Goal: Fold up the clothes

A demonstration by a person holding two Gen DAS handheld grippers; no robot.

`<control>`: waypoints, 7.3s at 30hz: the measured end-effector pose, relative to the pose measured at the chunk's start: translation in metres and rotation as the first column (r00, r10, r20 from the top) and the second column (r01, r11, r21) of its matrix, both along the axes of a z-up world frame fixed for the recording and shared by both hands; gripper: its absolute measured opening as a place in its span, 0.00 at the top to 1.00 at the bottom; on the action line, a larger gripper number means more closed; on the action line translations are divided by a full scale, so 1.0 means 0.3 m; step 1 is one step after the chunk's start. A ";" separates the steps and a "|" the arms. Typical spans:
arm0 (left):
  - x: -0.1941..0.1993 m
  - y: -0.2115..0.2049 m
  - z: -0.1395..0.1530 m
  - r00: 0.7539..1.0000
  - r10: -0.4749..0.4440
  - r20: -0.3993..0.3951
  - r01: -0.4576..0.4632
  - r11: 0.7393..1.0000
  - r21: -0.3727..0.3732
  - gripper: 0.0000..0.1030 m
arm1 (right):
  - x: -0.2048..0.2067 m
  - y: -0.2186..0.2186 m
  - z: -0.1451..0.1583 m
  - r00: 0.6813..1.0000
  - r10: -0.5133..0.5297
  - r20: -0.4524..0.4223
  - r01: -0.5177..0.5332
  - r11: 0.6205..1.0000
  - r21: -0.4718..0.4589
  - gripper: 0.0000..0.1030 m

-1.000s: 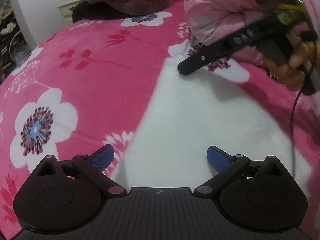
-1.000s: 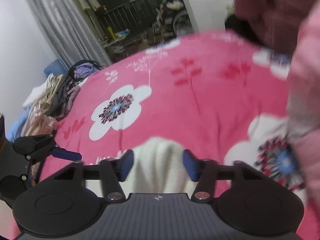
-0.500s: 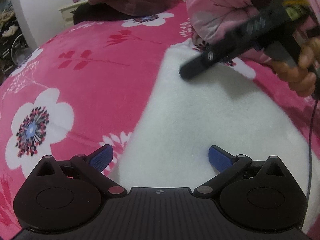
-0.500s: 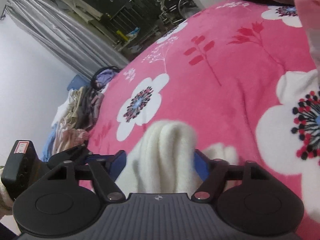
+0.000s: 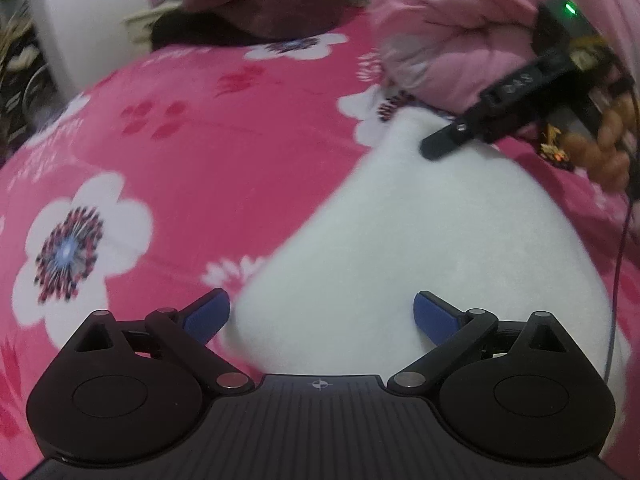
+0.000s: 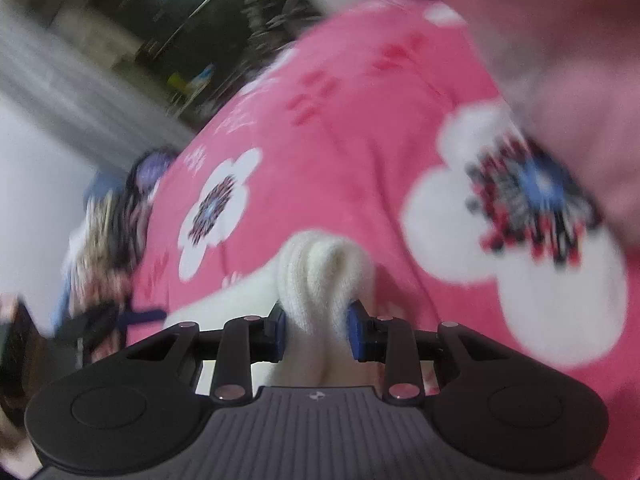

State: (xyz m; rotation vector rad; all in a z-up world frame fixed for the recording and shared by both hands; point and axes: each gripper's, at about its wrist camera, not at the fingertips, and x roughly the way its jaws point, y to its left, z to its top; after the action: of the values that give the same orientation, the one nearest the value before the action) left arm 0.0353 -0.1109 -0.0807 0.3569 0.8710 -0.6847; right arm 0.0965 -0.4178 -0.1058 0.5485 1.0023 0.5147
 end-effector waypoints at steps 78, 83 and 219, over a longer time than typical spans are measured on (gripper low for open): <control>-0.021 -0.084 -0.073 0.997 0.017 0.075 -0.015 0.999 -0.029 0.00 | -0.689 0.379 0.168 0.591 0.804 0.072 -0.560 0.473 -0.681 0.73; -0.024 -0.082 -0.073 0.997 0.012 0.073 -0.008 0.999 -0.052 0.00 | -0.612 0.326 0.045 0.676 0.736 0.010 -0.491 0.461 -0.739 0.69; 0.191 0.374 -0.192 0.806 0.261 -0.531 -0.542 0.685 -0.486 0.56 | -0.577 0.448 0.150 0.726 0.671 0.152 -0.420 0.607 -0.674 0.21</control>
State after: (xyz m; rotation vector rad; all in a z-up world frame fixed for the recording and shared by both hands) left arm 0.0924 0.0013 -0.1384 -0.6135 1.0333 -0.5847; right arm -0.0765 -0.2834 -0.0609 -0.4808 0.8657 0.7851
